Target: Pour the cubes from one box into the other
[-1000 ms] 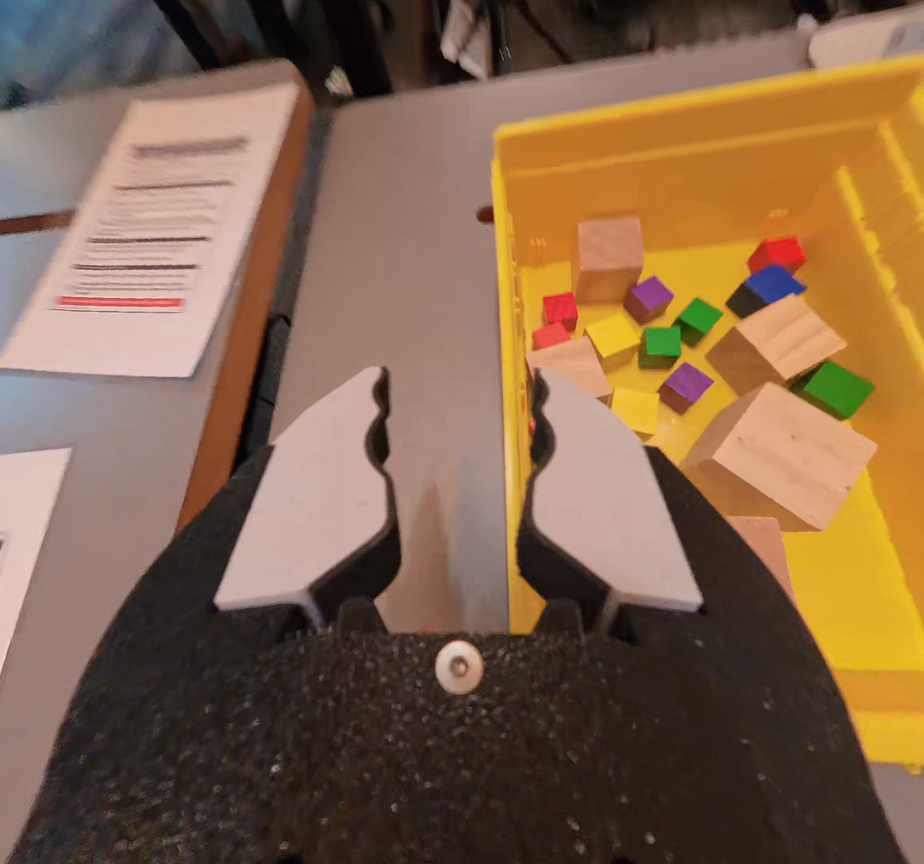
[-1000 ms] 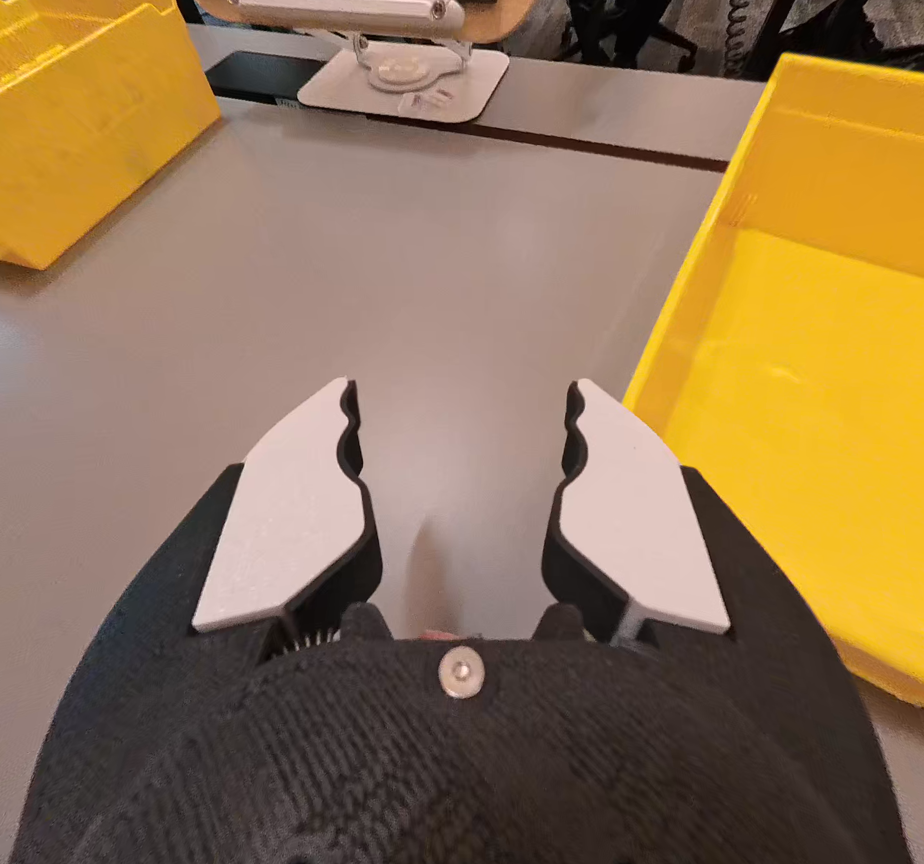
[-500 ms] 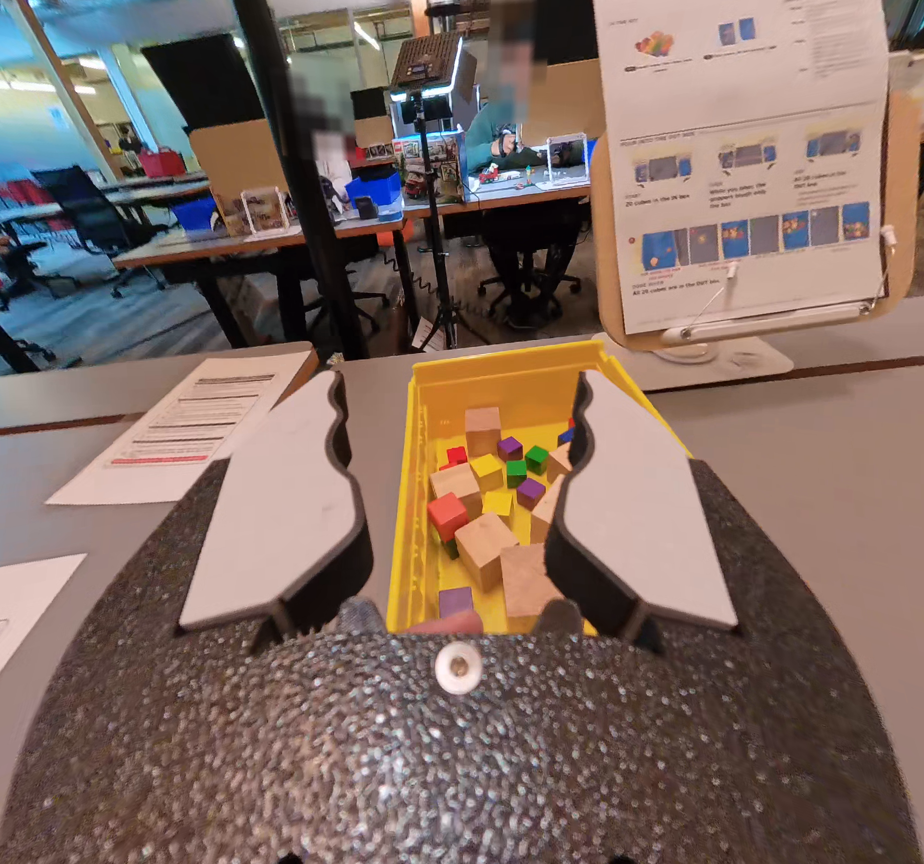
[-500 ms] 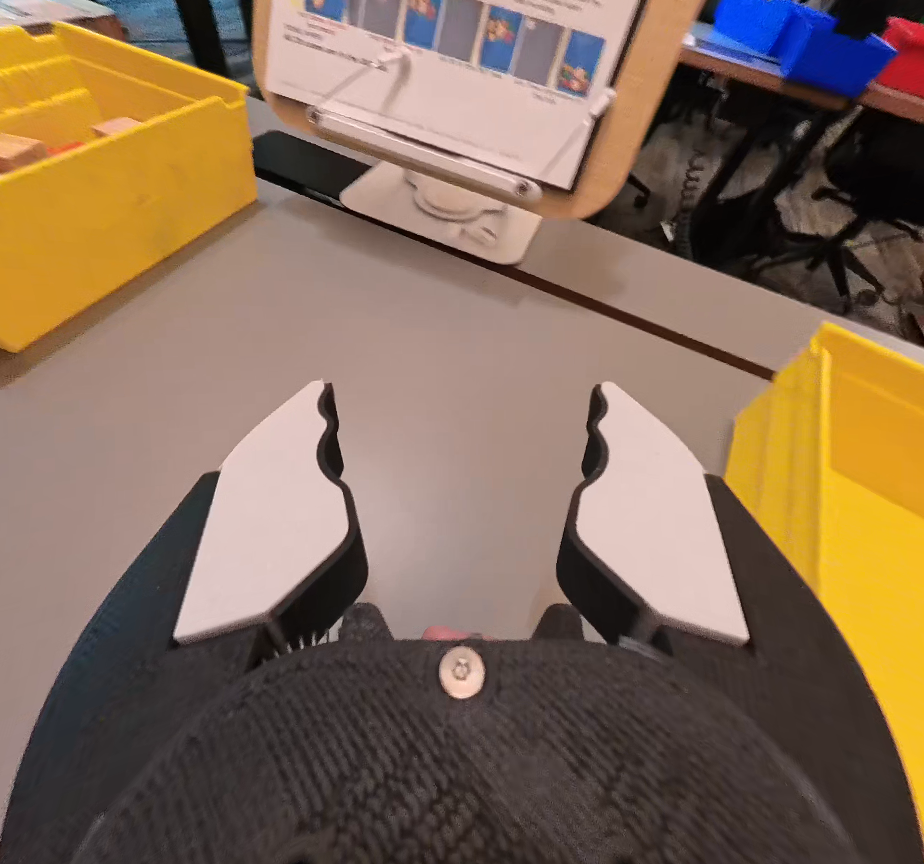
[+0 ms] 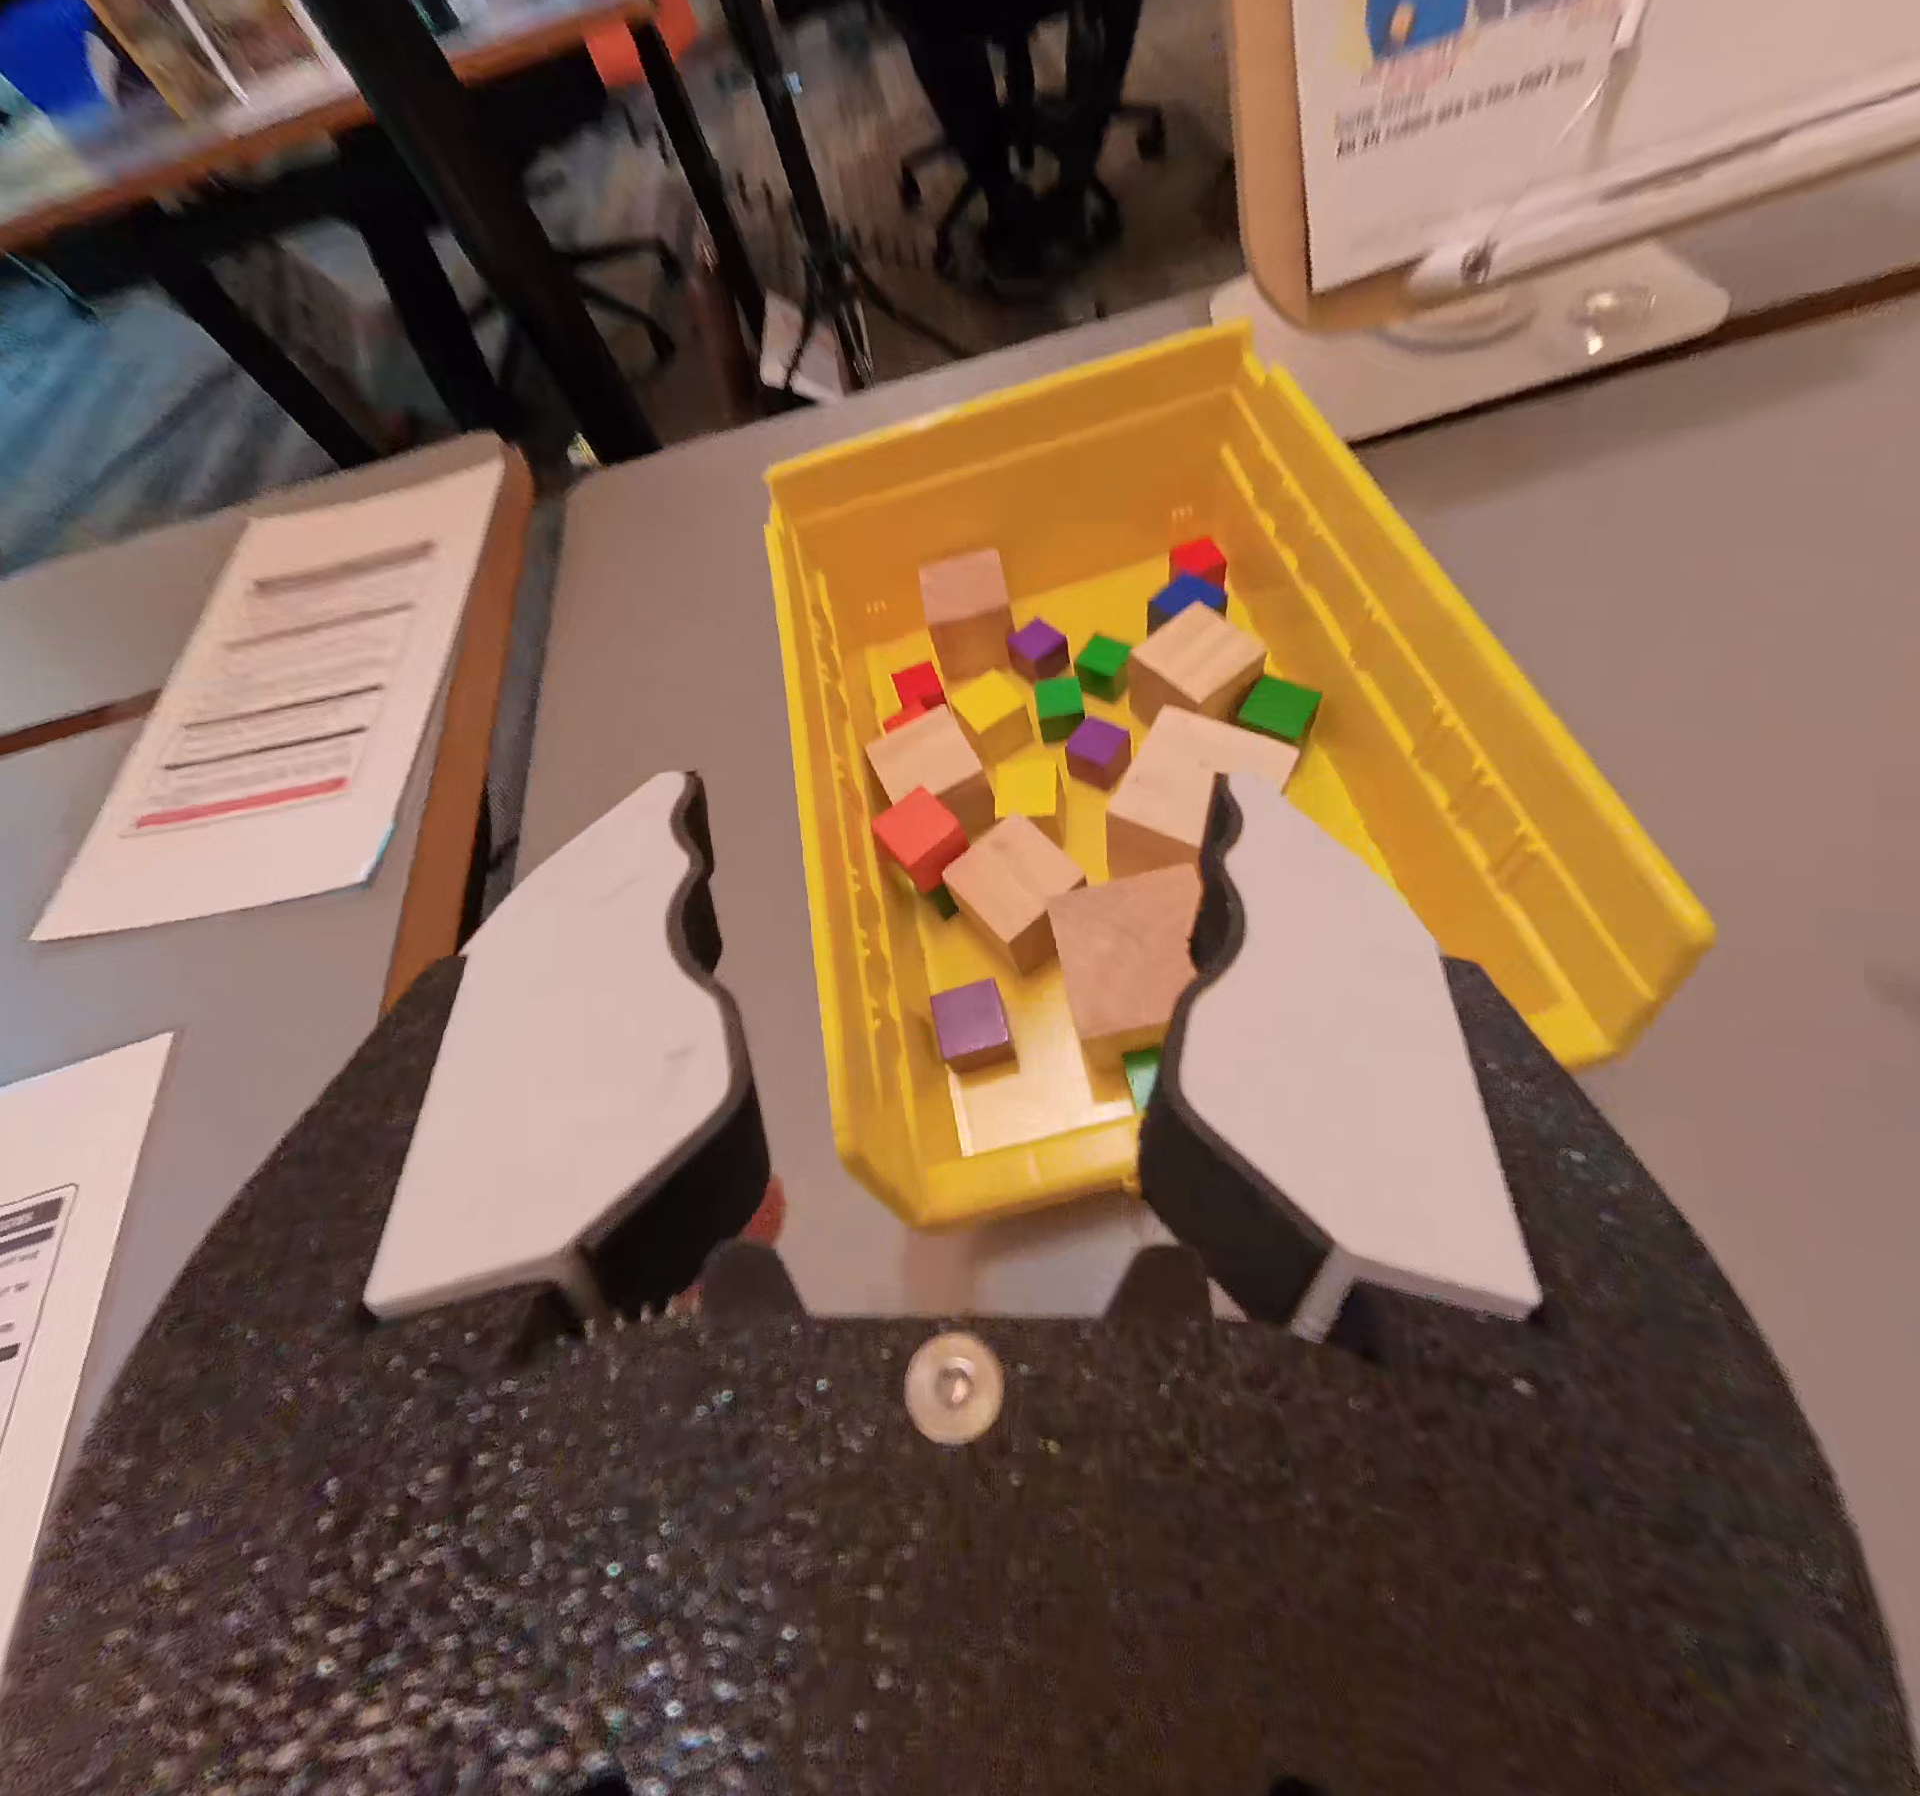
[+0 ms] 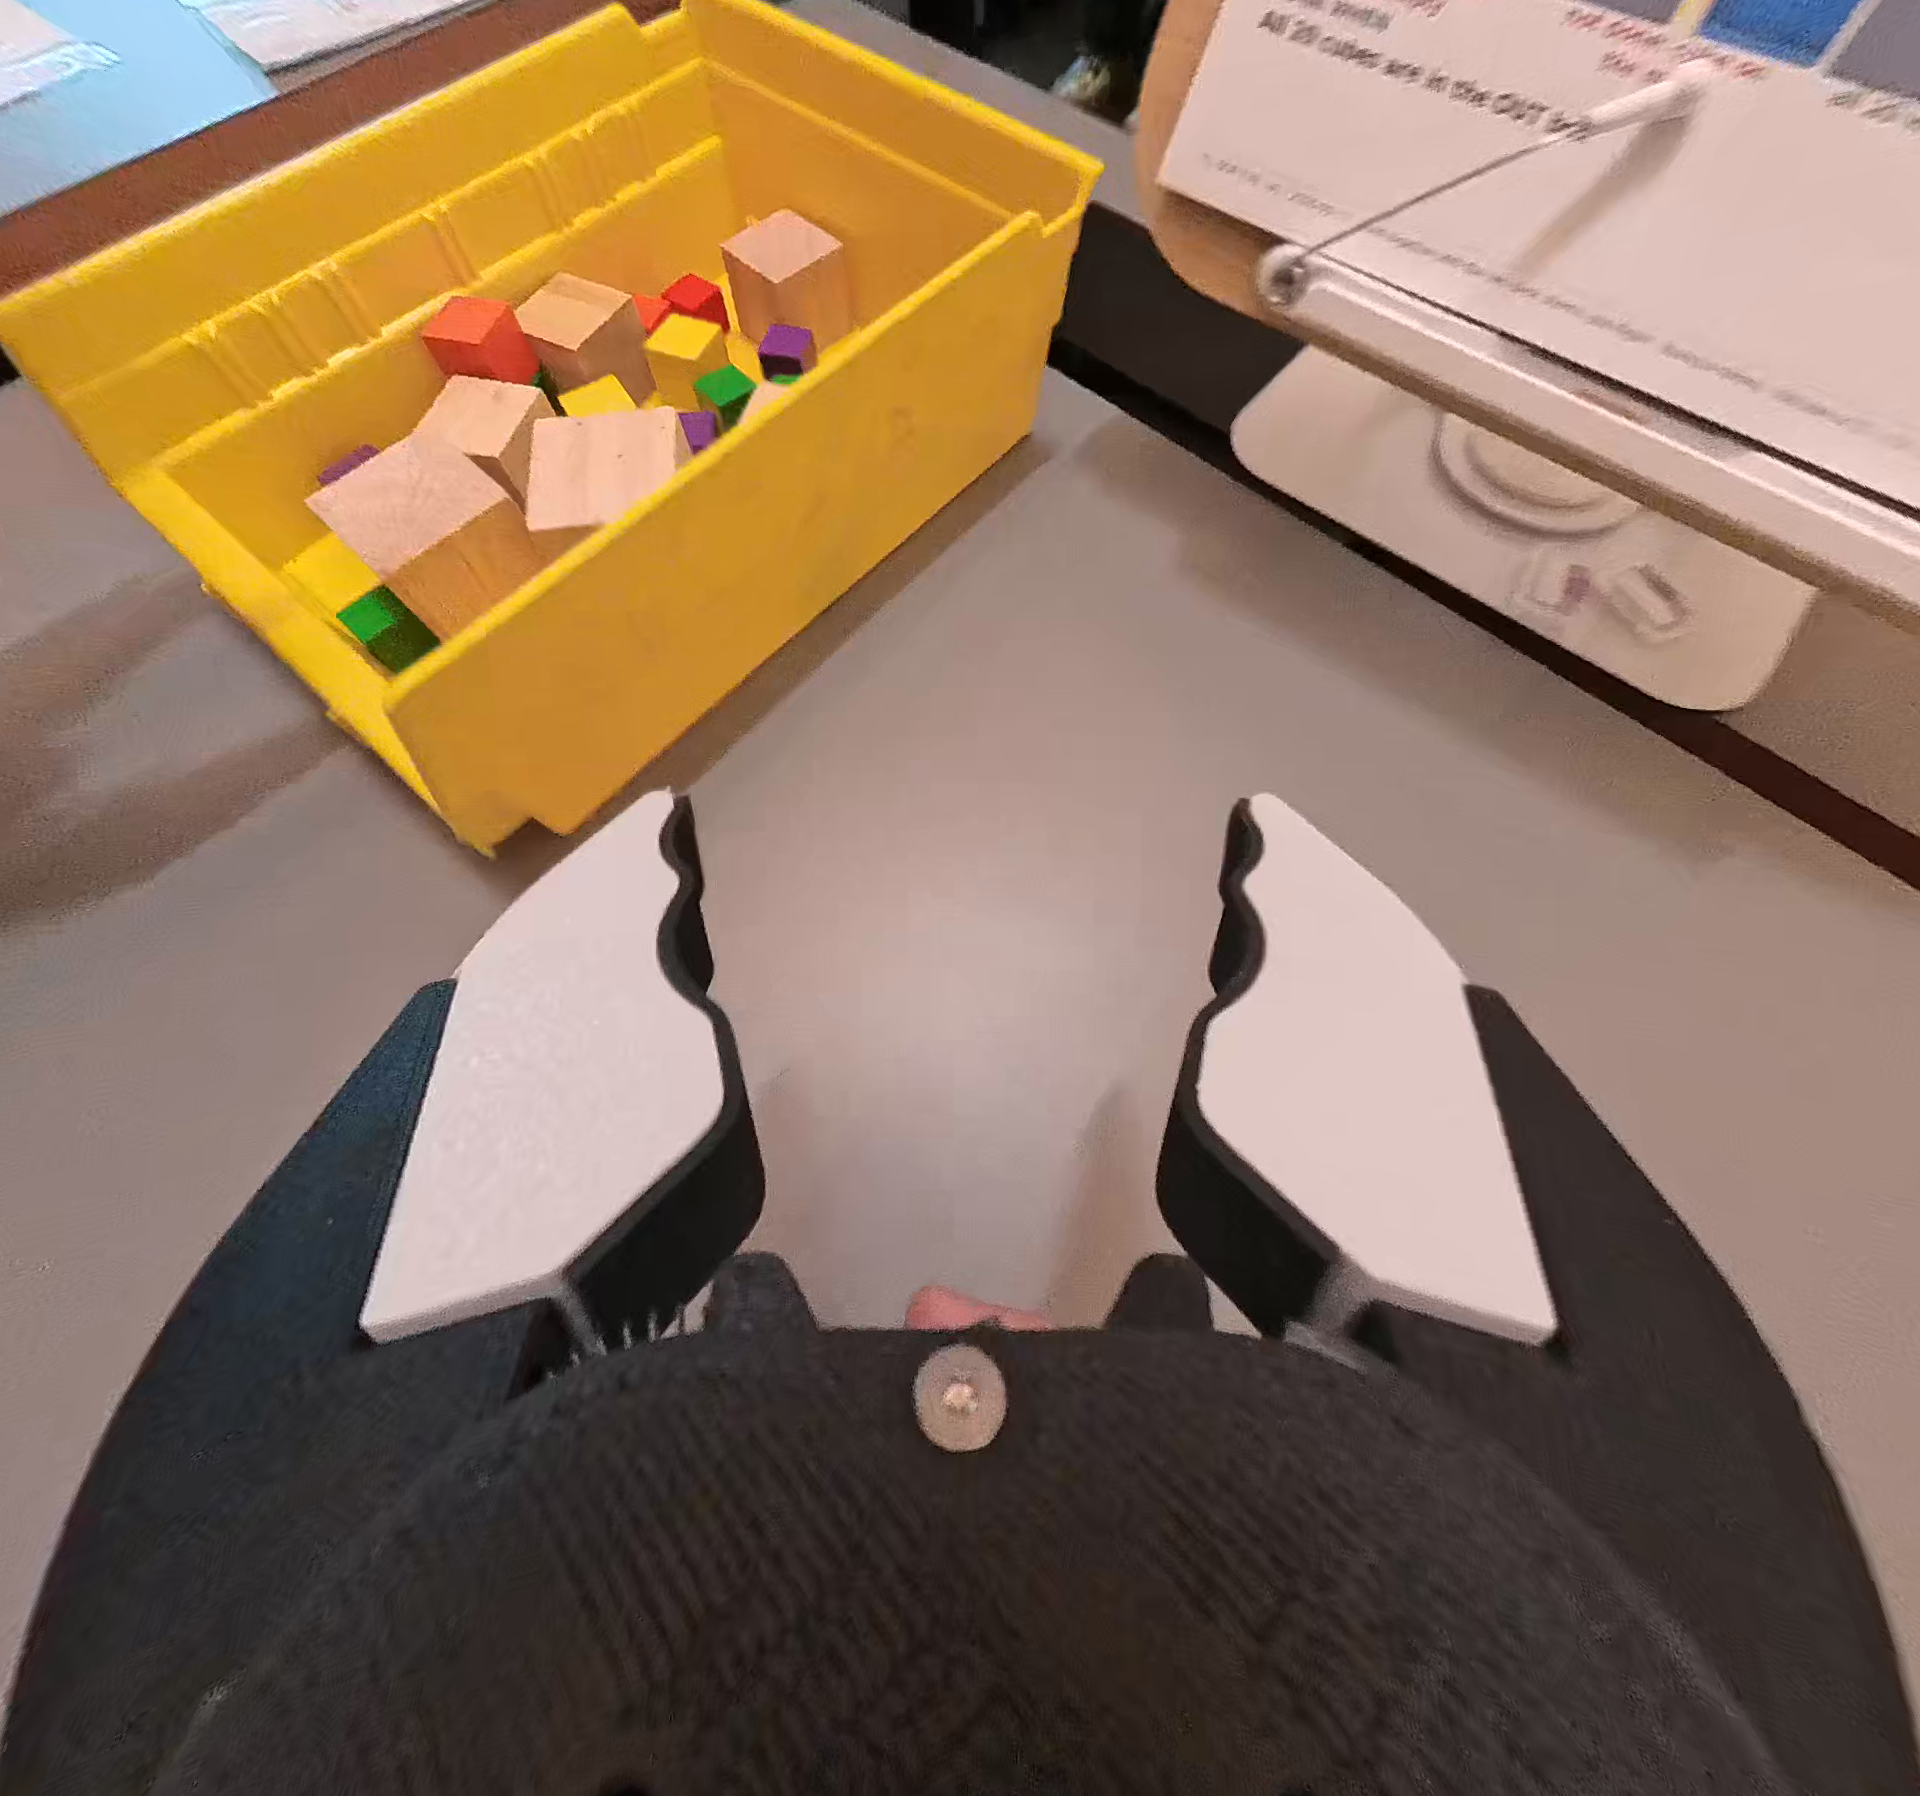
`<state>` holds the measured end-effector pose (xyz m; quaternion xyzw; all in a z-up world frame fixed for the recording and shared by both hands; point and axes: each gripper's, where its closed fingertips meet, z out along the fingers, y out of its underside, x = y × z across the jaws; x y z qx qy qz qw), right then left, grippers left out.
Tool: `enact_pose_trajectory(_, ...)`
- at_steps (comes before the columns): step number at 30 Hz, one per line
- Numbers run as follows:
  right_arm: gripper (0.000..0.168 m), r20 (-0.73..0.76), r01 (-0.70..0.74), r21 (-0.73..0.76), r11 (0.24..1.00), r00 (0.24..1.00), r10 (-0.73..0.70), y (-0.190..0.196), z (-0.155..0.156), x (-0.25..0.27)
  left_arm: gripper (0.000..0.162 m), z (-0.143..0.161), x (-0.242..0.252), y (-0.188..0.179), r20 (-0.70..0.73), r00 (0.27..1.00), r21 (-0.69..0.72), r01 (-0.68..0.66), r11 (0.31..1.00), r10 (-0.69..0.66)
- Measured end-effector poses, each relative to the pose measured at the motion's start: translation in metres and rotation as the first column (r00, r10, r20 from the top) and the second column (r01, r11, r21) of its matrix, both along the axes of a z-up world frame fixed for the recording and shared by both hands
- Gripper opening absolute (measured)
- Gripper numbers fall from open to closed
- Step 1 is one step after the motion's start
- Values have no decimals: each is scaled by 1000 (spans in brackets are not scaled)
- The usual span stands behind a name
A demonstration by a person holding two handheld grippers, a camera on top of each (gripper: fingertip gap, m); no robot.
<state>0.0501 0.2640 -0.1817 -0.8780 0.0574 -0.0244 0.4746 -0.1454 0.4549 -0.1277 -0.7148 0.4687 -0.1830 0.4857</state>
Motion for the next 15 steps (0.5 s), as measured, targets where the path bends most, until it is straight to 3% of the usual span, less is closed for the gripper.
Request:
enact_pose_trajectory(7, 92, -274, -39, -88, 995, 962, 14, 82, -4, -24, 71, -22, 23, 45, -202, 978, -147, 21, 989, -51)
enact_pose_trajectory(15, 80, -421, -9, -277, 961, 900, -113, 141, -41, -14, 63, -73, 44, 106, -362, 932, -399, -147, 905, -8)
